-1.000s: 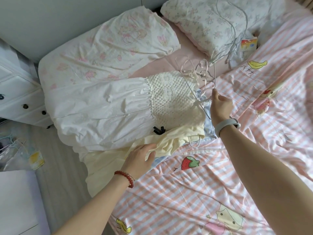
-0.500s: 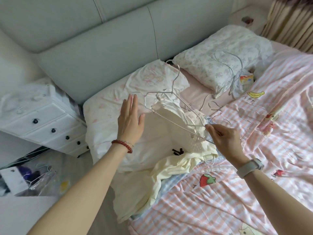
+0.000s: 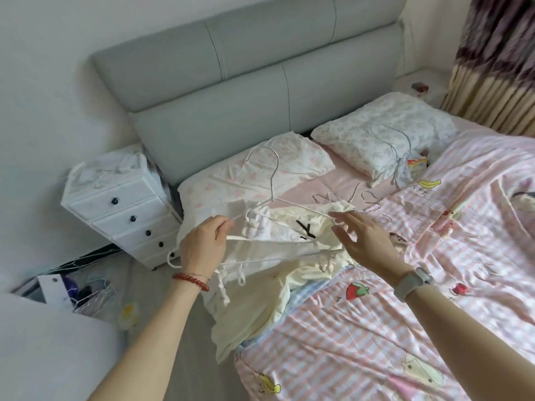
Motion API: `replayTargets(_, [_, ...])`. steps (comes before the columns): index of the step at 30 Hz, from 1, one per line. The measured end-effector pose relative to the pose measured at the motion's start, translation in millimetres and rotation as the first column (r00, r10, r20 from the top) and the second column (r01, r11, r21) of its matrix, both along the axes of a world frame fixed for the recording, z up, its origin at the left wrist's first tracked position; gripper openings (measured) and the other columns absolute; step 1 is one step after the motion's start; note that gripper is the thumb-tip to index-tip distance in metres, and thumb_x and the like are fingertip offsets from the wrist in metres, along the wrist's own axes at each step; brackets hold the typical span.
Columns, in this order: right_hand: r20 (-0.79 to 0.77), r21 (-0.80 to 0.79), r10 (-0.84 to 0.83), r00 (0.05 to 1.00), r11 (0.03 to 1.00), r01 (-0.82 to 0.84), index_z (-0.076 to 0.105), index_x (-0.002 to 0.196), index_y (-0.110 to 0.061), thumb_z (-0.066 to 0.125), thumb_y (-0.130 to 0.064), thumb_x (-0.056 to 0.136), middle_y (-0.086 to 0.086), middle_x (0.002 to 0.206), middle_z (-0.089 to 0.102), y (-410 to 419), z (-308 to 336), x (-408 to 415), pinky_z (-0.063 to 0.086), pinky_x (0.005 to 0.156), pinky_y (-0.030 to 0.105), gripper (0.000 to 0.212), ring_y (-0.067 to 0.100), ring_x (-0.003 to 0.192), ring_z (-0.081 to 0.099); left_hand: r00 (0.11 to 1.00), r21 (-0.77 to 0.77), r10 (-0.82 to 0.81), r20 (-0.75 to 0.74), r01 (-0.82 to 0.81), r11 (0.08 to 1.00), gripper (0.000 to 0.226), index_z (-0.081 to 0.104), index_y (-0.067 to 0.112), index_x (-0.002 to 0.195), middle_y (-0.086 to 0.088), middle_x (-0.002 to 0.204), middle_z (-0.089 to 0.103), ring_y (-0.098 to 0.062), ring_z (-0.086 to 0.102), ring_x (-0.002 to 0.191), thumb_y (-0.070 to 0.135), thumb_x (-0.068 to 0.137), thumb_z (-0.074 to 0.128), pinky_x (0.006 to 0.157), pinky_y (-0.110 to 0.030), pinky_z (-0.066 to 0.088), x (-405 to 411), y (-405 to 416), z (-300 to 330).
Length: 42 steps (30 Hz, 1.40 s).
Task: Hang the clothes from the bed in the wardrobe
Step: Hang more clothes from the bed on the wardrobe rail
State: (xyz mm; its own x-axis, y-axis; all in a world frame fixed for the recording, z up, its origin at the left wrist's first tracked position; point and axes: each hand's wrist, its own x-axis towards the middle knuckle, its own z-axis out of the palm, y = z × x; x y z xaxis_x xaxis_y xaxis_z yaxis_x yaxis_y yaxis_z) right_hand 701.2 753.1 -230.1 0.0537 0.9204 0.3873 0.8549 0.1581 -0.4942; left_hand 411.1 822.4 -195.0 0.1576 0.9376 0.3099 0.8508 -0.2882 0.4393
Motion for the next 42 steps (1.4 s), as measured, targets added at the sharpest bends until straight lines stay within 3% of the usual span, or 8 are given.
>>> replayTargets(4, [0.134,0.05,0.034,0.99,0.998,-0.041,0.067,0.099,-0.01,0.059,-0.019,0.088,0.008,0.086,0.066,-21.1,14.6,-45.6,0.045,0.071,0.041,0.017,0.029,0.078,0.062,0.989,0.042,0.133,0.066,-0.136,0.99,0.019,0.069,0.015,0.087,-0.005,0.07,0.066,-0.018,0.046,0.057,0.023,0.093,0.052,0.044,-0.024,0.023,-43.3,-69.7,11.1])
replayTargets(12, [0.241,0.068,0.183,0.953,0.977,-0.204,0.062,0.069,-0.003,0.069,-0.008,0.079,0.01,0.07,0.062,-139.2,9.5,-121.3,0.044,0.062,0.034,0.013,0.029,0.064,0.06,0.93,-0.111,0.321,0.178,-0.305,0.946,0.019,0.065,0.016,0.081,0.0,0.059,0.059,-0.024,0.056,0.058,0.027,0.092,0.053,0.049,-0.031,0.036,-102.7,-242.6,1.3])
replayTargets(20, [0.224,0.202,0.29,0.93,0.92,-0.335,0.063,0.088,-0.002,0.045,-0.022,0.089,0.008,0.071,0.066,-197.7,51.4,-127.0,0.03,0.039,0.018,0.026,0.026,0.044,0.058,0.946,0.29,0.273,0.173,-0.314,0.904,0.015,0.065,0.012,0.074,0.001,0.059,0.063,-0.018,0.055,0.056,0.02,0.086,0.063,0.068,-0.028,0.025,-104.7,-297.4,58.7])
replayTargets(29, [0.129,0.42,0.297,0.946,0.848,-0.323,0.06,0.084,0.0,0.047,-0.014,0.088,0.012,0.072,0.059,-200.9,144.3,-108.9,0.044,0.037,0.036,0.019,0.032,0.047,0.055,0.941,0.525,0.333,0.057,-0.312,0.792,0.024,0.06,0.008,0.071,-0.008,0.06,0.062,-0.03,0.059,0.066,0.027,0.085,0.062,0.08,-0.039,0.035,-91.4,-293.3,160.4])
replayTargets(33, [0.115,0.549,0.185,0.976,0.807,-0.217,0.06,0.082,-0.003,0.05,-0.01,0.087,0.011,0.071,0.061,-200.2,194.3,-113.1,0.038,0.04,0.029,0.013,0.032,0.048,0.057,0.925,0.6,0.37,0.085,-0.343,0.722,0.021,0.064,0.007,0.093,-0.012,0.097,0.065,-0.033,0.059,0.094,0.026,0.084,0.06,0.091,-0.049,0.036,-90.4,-310.8,187.1])
replayTargets(36, [0.042,0.587,0.186,0.982,0.791,-0.175,0.061,0.082,-0.004,0.045,-0.011,0.089,0.01,0.074,0.062,-202.8,216.9,-124.1,0.036,0.045,0.029,0.019,0.033,0.052,0.057,0.826,0.516,0.492,0.274,-0.558,0.65,0.04,0.053,0.006,0.119,-0.018,0.129,0.045,-0.033,0.04,0.121,0.023,0.084,0.063,0.1,-0.047,0.031,-94.8,-339.1,178.5])
replayTargets(40, [0.045,0.593,0.209,0.977,0.781,-0.194,0.061,0.085,-0.006,0.042,-0.014,0.091,0.009,0.079,0.063,-214.7,228.7,-141.4,0.032,0.05,0.028,0.021,0.032,0.055,0.057,0.759,0.198,0.386,0.524,-0.55,0.811,0.036,0.051,0.004,0.116,-0.013,0.116,0.05,-0.022,0.05,0.106,0.024,0.087,0.06,0.086,-0.026,0.039,-72.6,-374.7,145.9])
replayTargets(42, [0.039,0.562,0.219,0.975,0.802,-0.203,0.061,0.087,-0.006,0.044,-0.012,0.093,0.009,0.083,0.064,-220.9,227.8,-147.1,0.034,0.052,0.031,0.019,0.035,0.059,0.058,0.715,0.088,0.402,0.572,-0.541,0.836,0.042,0.048,0.003,0.118,-0.012,0.113,0.053,-0.021,0.051,0.102,0.026,0.086,0.061,0.086,-0.029,0.043,-62.1,-382.2,134.2])
